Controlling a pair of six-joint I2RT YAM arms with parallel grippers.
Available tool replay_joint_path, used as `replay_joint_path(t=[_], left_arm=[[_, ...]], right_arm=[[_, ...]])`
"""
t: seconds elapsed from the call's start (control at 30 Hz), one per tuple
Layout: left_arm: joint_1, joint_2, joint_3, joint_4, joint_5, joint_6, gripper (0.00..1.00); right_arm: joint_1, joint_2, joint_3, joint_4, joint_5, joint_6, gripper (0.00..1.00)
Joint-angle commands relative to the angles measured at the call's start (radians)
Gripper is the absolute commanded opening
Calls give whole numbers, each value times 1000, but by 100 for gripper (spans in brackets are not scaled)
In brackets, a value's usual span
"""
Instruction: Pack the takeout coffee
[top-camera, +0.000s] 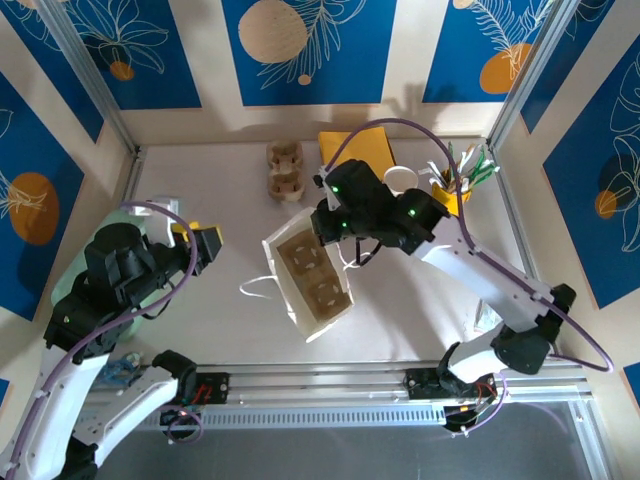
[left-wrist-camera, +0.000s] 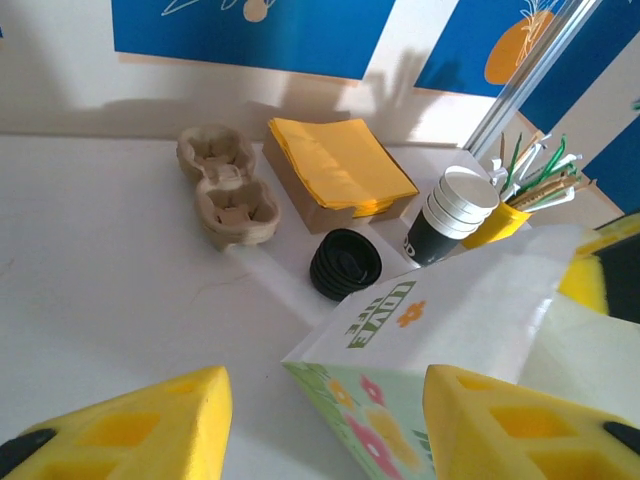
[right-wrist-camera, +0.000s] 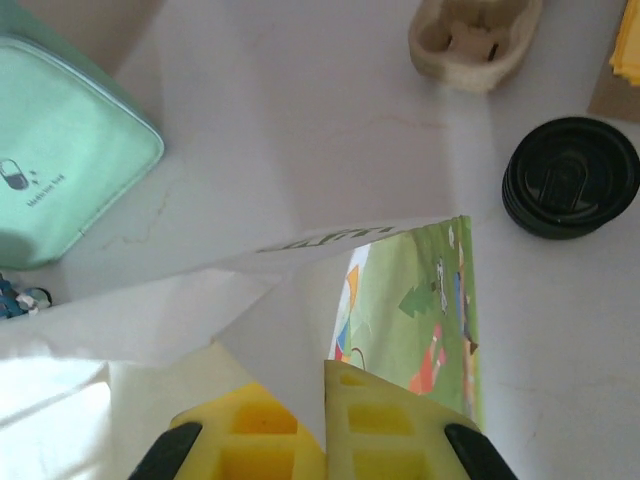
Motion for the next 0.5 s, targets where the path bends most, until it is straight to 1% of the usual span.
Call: replay_joint_path(t=[0.0,0.2,0.47], left_arm=[[-5,-14,-11,30,-34,23,54],[-4,-19,-22,41,-38,24,54],[-5,-19,-25,43,-36,23,54]], right_arm=[[16,-58,-73,144,20,-12,0],[50,-149,-180,261,19,-45,0],[90,-210,-246,329,35,-62,0]])
